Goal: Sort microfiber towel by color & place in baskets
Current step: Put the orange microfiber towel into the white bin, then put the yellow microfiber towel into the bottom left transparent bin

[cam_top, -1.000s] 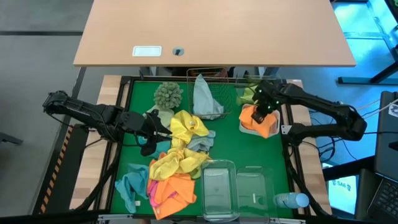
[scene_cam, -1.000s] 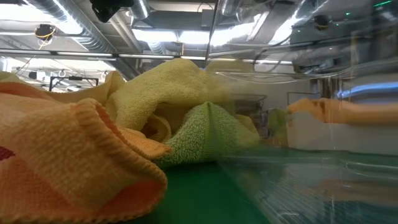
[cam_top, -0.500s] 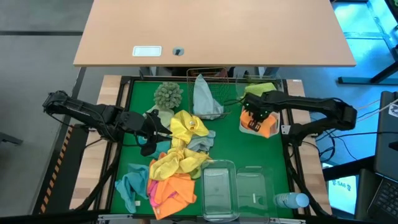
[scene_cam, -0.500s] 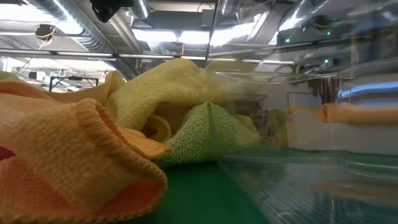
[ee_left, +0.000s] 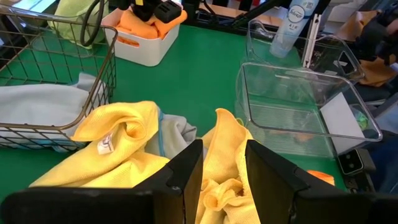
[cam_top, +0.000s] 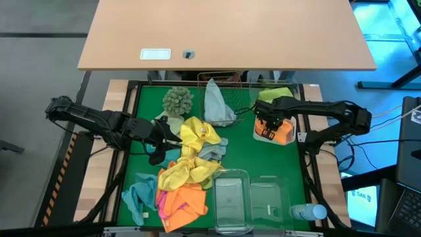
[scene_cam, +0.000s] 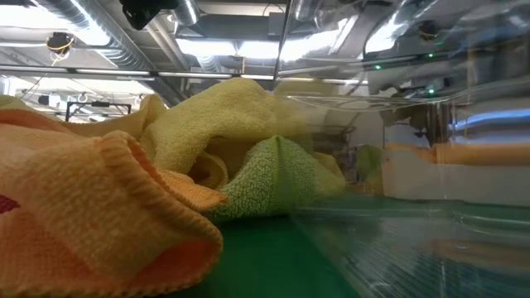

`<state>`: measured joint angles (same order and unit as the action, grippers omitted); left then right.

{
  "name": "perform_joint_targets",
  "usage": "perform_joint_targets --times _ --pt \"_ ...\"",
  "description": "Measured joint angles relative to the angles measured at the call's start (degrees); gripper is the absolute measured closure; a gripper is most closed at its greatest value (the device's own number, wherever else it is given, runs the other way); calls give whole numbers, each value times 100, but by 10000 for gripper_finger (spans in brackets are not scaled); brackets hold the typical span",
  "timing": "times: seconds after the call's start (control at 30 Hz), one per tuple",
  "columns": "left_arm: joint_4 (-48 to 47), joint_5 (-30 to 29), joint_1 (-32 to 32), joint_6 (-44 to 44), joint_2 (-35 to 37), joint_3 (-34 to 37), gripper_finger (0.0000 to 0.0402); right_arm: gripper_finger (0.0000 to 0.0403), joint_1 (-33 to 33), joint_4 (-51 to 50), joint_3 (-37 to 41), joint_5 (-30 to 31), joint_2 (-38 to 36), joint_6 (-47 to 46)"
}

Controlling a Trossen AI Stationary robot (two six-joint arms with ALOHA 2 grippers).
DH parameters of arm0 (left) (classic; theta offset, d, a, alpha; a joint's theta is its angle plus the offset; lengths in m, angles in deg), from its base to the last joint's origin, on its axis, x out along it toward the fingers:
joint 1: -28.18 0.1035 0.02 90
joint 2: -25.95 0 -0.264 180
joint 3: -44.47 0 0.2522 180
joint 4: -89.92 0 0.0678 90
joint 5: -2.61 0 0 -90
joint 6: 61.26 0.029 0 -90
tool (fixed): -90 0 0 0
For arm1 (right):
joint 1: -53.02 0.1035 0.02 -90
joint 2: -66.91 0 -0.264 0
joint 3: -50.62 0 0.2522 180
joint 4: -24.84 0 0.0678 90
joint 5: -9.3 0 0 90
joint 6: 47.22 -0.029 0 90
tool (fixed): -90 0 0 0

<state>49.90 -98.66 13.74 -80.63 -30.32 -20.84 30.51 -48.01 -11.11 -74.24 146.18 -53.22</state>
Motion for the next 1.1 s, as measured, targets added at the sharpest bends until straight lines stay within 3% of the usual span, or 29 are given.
perform_joint_targets --times 0.2,0.4,0.6,0.83,1.1 --pt "8 0 0 0 0 0 286 355 0 -2 1 -193 0 33" --pt "10 0 0 23 -52 -4 286 286 0 -16 0 -259 0 40" --pt "70 145 0 24 -237 -7 286 235 1 -870 -332 -368 0 41" --pt "239 186 0 6 -446 -7 286 230 1 -1303 -1051 212 0 40" --pt "403 308 0 -4 -578 -4 286 230 5 -2115 -1924 196 -24 39"
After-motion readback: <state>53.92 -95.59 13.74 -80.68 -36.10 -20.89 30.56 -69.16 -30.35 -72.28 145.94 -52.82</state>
